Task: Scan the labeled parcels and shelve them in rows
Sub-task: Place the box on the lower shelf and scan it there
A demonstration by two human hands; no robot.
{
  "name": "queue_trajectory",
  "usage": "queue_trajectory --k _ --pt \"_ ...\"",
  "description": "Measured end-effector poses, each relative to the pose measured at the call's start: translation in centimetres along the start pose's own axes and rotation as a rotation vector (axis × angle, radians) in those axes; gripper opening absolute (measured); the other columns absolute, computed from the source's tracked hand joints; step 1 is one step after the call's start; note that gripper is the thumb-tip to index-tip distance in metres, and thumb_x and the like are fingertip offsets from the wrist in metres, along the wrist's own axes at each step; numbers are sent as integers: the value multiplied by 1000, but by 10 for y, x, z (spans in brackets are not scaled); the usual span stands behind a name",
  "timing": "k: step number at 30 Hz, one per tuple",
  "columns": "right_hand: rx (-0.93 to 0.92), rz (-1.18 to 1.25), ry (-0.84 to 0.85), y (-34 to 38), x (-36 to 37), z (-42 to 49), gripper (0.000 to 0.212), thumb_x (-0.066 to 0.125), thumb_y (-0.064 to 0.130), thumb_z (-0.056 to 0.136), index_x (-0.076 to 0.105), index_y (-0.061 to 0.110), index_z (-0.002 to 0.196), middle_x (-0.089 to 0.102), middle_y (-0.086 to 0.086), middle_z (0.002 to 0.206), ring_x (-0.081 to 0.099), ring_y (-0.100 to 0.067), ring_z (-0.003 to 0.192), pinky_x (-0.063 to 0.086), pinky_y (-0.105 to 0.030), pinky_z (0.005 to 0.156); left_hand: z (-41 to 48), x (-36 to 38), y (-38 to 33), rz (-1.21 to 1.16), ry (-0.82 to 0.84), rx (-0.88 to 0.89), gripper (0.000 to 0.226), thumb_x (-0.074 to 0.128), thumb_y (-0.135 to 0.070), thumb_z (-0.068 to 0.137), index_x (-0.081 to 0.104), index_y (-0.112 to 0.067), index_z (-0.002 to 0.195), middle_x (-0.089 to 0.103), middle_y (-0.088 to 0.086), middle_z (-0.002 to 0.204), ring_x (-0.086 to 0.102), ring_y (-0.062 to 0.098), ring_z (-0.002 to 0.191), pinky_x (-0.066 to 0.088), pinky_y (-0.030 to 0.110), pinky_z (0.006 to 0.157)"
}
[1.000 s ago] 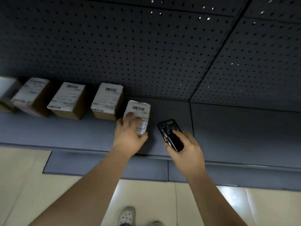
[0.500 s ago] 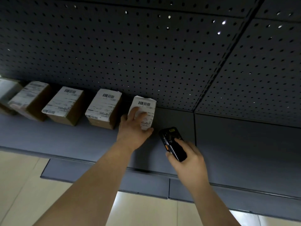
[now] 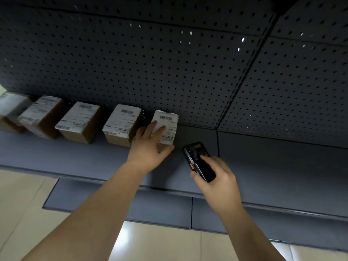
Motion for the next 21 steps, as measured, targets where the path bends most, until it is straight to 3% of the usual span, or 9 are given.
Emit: queue_trajectory --k 5,12,18,21 --pt "-57 -8 50 72 -22 -24 59 61 63 72 61 37 125 58 9 128 58 -15 116 53 -40 91 -78 -99 -16 20 -59 89 70 39 -69 86 45 -28 143 39 0 151 32 31 138 37 51 107" --pt "-197 8 195 216 -25 -77 61 63 63 74 60 36 130 56 8 132 53 -16 122 49 -38 98 -190 -246 7 99 -188 30 65 38 -67 91 46 -27 142 40 -3 150 33 24 139 39 49 107" --pt "-344 61 267 335 27 -136 68 54 70 71 58 37 131 54 14 130 52 -11 120 48 -35 98 -279 -340 89 66 -366 -88 66 40 -66 89 49 -26 140 42 -5 147 35 20 137 37 46 105" --pt "-390 54 266 392 66 -160 62 60 65 76 58 38 131 54 15 128 52 -10 119 48 -34 97 -318 -381 148 43 -421 -129 65 44 -66 88 51 -27 139 44 -4 145 37 21 135 39 46 106"
Point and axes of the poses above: each hand's wrist, its own z-axis towards the middle knuckle, its own x-axis out of the palm, y = z × x, the point moved 4 cm from there along z, towards the middle knuckle
